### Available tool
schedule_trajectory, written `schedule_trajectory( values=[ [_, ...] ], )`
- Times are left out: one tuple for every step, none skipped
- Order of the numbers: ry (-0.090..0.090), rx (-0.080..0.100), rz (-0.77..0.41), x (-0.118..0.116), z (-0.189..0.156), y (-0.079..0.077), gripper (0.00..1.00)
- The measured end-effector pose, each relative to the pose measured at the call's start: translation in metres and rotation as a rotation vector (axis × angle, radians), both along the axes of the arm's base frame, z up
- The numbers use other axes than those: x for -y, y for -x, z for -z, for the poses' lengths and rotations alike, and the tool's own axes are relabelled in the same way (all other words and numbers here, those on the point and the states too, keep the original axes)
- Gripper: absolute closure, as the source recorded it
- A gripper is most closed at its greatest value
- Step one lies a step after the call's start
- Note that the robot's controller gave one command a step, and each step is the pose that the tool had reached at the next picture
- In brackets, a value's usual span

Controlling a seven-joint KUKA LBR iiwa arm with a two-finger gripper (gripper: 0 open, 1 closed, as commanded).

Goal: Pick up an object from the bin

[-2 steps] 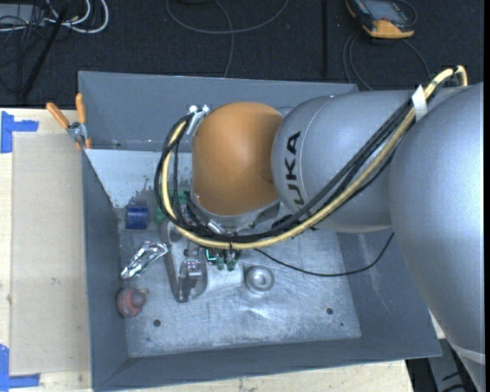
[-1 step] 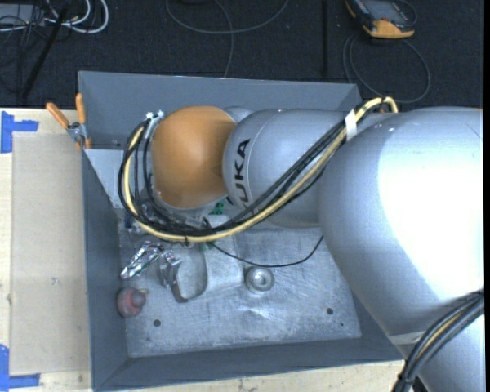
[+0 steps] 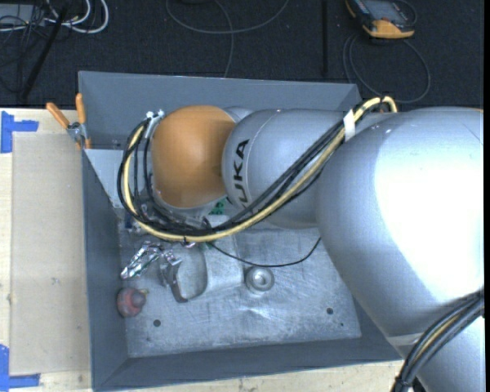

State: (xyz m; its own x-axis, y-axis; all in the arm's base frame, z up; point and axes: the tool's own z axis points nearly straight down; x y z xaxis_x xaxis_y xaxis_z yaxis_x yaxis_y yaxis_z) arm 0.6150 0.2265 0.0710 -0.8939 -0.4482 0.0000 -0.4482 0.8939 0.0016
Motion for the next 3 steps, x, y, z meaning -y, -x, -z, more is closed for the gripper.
schedule_trajectory(
  values=[
    [0.000, -0.001, 0.006, 0.0000, -0.0001, -0.0001, 0.00],
    [0.000, -0.001, 0.014, -0.0001, -0.0001, -0.0001, 0.00],
    [0.000, -0.001, 0.021, -0.0004, -0.0001, 0.0000, 0.00]
  ],
)
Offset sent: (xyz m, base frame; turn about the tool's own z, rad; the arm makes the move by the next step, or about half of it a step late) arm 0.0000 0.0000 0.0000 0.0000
